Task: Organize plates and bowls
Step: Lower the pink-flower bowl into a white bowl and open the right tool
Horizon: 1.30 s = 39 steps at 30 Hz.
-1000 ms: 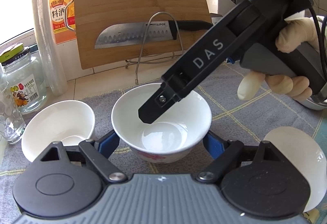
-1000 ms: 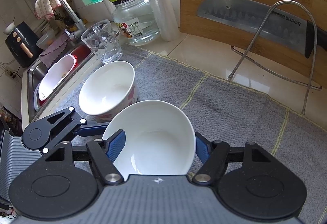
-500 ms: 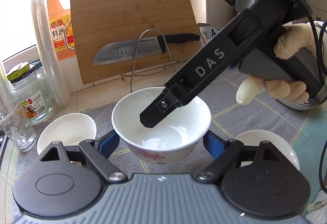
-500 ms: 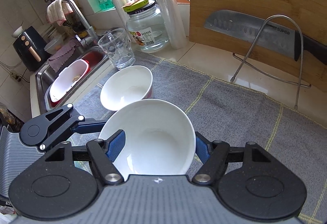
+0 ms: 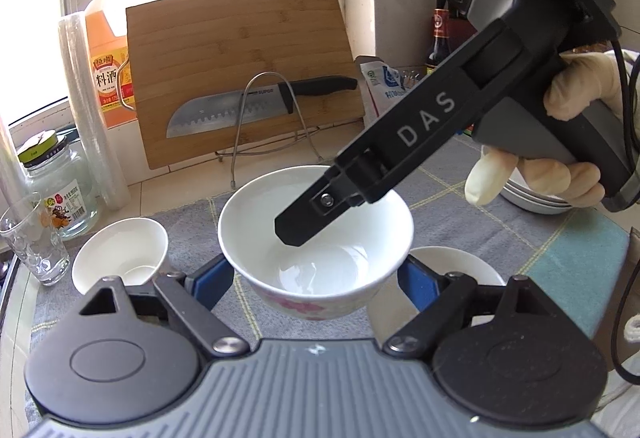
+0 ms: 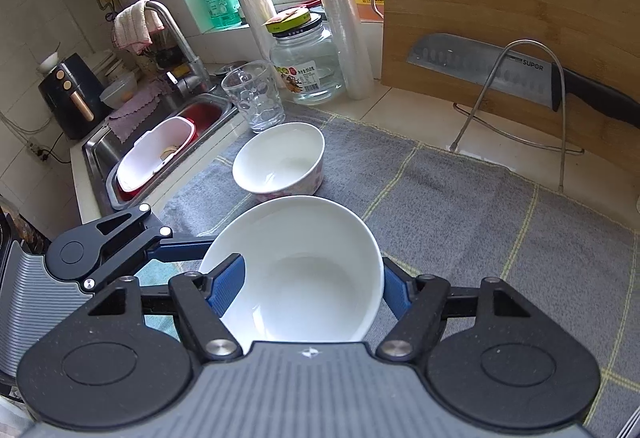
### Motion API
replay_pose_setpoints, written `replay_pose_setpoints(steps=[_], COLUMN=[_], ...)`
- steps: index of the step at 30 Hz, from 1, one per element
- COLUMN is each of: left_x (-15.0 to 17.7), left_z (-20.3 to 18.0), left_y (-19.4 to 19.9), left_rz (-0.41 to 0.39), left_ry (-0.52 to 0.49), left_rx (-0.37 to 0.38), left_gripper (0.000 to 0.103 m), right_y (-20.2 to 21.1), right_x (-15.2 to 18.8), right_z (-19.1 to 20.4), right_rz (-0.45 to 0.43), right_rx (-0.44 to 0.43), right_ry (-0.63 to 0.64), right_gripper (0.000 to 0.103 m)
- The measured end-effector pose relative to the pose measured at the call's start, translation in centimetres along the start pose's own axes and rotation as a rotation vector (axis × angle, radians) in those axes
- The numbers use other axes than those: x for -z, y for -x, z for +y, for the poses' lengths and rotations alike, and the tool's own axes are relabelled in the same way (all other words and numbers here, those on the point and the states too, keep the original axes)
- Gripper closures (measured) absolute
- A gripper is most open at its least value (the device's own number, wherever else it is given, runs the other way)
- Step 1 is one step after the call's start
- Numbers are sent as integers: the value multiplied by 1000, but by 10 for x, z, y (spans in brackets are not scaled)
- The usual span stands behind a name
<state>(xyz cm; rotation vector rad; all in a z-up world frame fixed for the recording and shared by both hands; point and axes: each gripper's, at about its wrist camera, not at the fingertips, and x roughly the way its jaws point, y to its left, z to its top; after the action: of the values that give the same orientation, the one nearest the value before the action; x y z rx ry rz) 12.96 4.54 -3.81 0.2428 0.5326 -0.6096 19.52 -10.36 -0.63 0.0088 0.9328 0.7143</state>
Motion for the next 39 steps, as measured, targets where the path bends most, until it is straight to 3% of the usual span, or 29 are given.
replay_pose_setpoints(steps=[12,25,39], left_x=[7,16,22], left_z=[-24,-47,-49], left_y=[16,8,-7], left_rz=[0,34,87], left_ry=[-28,-58,-56], left_rx=[46,139,165], left_gripper=[15,15,15], right_y=[25,41,32], right_x=[33,66,76], right_z=[4,-4,-12], right_rz=[-13,14,45], right_rx=[25,74,86], right_ry=[-29,-91,-113], right_gripper=[26,26,26])
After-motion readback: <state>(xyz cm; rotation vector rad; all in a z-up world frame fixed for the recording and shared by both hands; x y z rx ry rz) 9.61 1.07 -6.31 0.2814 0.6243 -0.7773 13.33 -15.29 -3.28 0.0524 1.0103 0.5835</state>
